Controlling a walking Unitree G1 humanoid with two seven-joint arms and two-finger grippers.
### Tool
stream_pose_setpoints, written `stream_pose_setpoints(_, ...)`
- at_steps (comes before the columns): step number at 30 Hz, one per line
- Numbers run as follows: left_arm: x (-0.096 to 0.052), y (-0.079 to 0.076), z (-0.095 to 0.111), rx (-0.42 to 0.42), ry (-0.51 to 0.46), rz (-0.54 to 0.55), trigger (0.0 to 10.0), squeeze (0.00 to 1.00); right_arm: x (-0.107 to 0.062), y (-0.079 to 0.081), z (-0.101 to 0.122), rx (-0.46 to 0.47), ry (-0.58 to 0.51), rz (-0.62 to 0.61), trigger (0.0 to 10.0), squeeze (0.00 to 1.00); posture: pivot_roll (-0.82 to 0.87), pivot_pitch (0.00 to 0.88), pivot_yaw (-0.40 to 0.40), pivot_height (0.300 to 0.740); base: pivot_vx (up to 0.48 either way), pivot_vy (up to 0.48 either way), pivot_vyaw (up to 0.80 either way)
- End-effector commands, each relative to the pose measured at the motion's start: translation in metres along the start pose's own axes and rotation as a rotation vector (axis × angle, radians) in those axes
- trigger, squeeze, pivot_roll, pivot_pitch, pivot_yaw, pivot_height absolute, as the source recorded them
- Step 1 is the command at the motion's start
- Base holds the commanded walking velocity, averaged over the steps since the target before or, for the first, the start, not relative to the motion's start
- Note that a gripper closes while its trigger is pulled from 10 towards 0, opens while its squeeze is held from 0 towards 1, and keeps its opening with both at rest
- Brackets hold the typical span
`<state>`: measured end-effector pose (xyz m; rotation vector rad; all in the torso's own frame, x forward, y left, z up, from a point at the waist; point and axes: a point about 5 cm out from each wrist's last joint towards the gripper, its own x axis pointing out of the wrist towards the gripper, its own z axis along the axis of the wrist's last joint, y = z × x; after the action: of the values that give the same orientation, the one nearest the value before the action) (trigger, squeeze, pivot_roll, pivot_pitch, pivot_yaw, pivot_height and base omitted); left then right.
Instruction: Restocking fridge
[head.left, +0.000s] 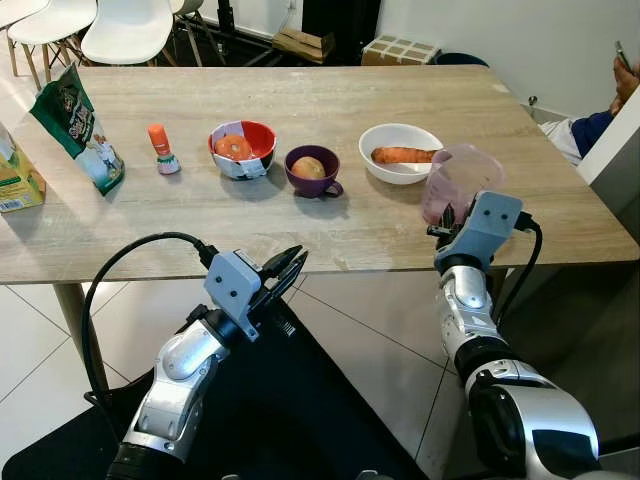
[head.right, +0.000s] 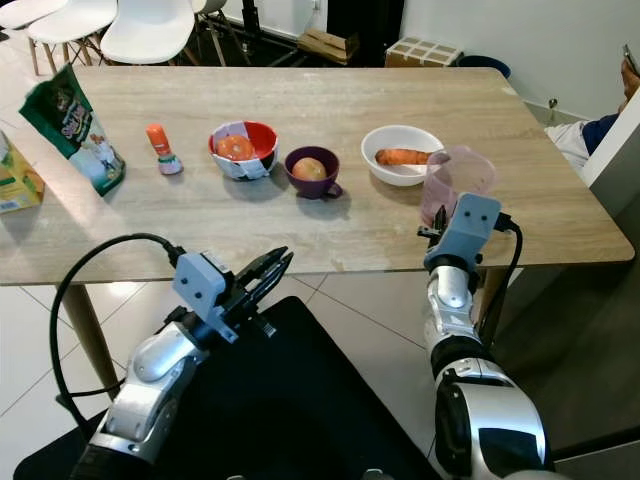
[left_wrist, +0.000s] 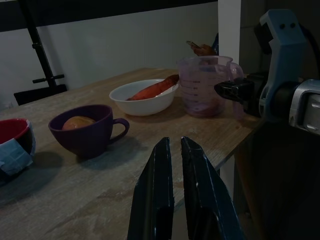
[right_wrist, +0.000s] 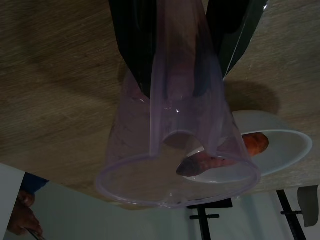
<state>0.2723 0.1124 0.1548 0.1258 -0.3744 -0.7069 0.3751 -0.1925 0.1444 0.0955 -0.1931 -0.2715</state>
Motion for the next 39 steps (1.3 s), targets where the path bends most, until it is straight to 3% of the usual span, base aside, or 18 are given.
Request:
stream_pose_setpoints(1,0.001,-0.004,-0.003,-0.008,0.01,-0.017,10.0,0.0,-0.005,-0.006,-0.009,-0.002,0.034,-0.013,0.0,0.0,-0.03,0.131,-0.016,0.74,0.0,0.0,0.0)
stream_pose_setpoints(8,0.001,-0.006,-0.004,-0.013,0.014,-0.018,10.0,0.0,-0.005,-0.011,-0.008,-0.001,0.021,-0.02,0.2,0.0,-0.04,0.13,-0.016,0.74,0.0,0.0,0.0)
stream_pose_setpoints(9,0.001,-0.007,-0.004,-0.013,0.014,-0.018,10.0,0.0,-0.005,-0.012,-0.008,0.019,0.014,-0.011,4.0,0.0,-0.04,0.13,-0.016,0.74,0.0,0.0,0.0)
stream_pose_setpoints(10,0.001,-0.007,-0.004,-0.013,0.014,-0.018,10.0,0.0,-0.005,-0.012,-0.008,0.019,0.014,-0.011,4.0,0.0,-0.04,0.13,-0.016,0.74,0.0,0.0,0.0)
stream_pose_setpoints(11,0.001,-0.007,-0.004,-0.013,0.014,-0.018,10.0,0.0,-0.005,-0.013,-0.007,0.046,0.009,-0.003,9.6,0.0,-0.04,0.13,-0.017,0.74,0.0,0.0,0.0)
stream_pose_setpoints(12,0.001,-0.007,-0.004,-0.012,0.013,-0.017,10.0,0.0,-0.005,-0.013,-0.004,0.103,-0.021,0.043,10.0,0.0,-0.04,0.129,-0.018,0.74,0.0,0.0,0.0)
stream_pose_setpoints(16,0.001,-0.007,-0.005,-0.01,0.012,-0.013,10.0,0.0,-0.007,-0.016,0.004,0.187,-0.101,0.122,10.0,0.0,-0.05,0.129,-0.018,0.74,0.0,0.0,0.0)
stream_pose_setpoints(26,0.003,-0.011,-0.006,-0.019,0.01,-0.019,10.0,0.0,-0.013,-0.038,0.018,0.127,-0.247,0.112,10.0,0.0,-0.06,0.124,-0.015,0.74,0.0,0.0,0.0)
stream_pose_setpoints(27,0.003,-0.012,-0.006,-0.021,0.009,-0.019,10.0,0.0,-0.013,-0.045,0.02,0.21,-0.256,0.105,10.0,0.0,-0.06,0.123,-0.015,0.74,0.0,0.0,0.0)
stream_pose_setpoints(29,0.004,-0.012,-0.007,-0.021,0.009,-0.019,10.0,0.0,-0.013,-0.047,0.021,0.235,-0.26,0.111,10.0,0.0,-0.06,0.123,-0.015,0.74,0.0,0.0,0.0)
stream_pose_setpoints(30,0.003,-0.013,-0.007,-0.023,0.011,-0.02,10.0,0.0,-0.013,-0.05,0.019,0.337,-0.236,0.133,10.0,0.0,-0.06,0.123,-0.014,0.74,0.0,0.0,0.0)
stream_pose_setpoints(32,0.001,-0.014,-0.008,-0.025,0.014,-0.021,10.0,0.0,-0.014,-0.054,0.017,0.42,-0.208,0.172,10.0,0.0,-0.07,0.123,-0.013,0.74,0.0,0.0,0.0)
stream_pose_setpoints(33,0.001,-0.014,-0.008,-0.025,0.014,-0.021,10.0,0.0,-0.014,-0.054,0.017,0.42,-0.208,0.172,10.0,0.0,-0.07,0.123,-0.013,0.74,0.0,0.0,0.0)
stream_pose_setpoints(35,-0.002,-0.017,-0.011,-0.028,0.022,-0.022,10.0,0.0,-0.018,-0.053,0.014,0.474,-0.176,0.31,10.0,0.0,-0.07,0.124,-0.012,0.74,0.0,0.0,0.0)
stream_pose_setpoints(39,-0.006,-0.018,-0.014,-0.027,0.033,-0.023,10.0,0.0,-0.025,-0.056,0.013,0.542,-0.154,0.431,10.0,0.0,-0.07,0.123,-0.012,0.74,0.0,0.0,0.0)
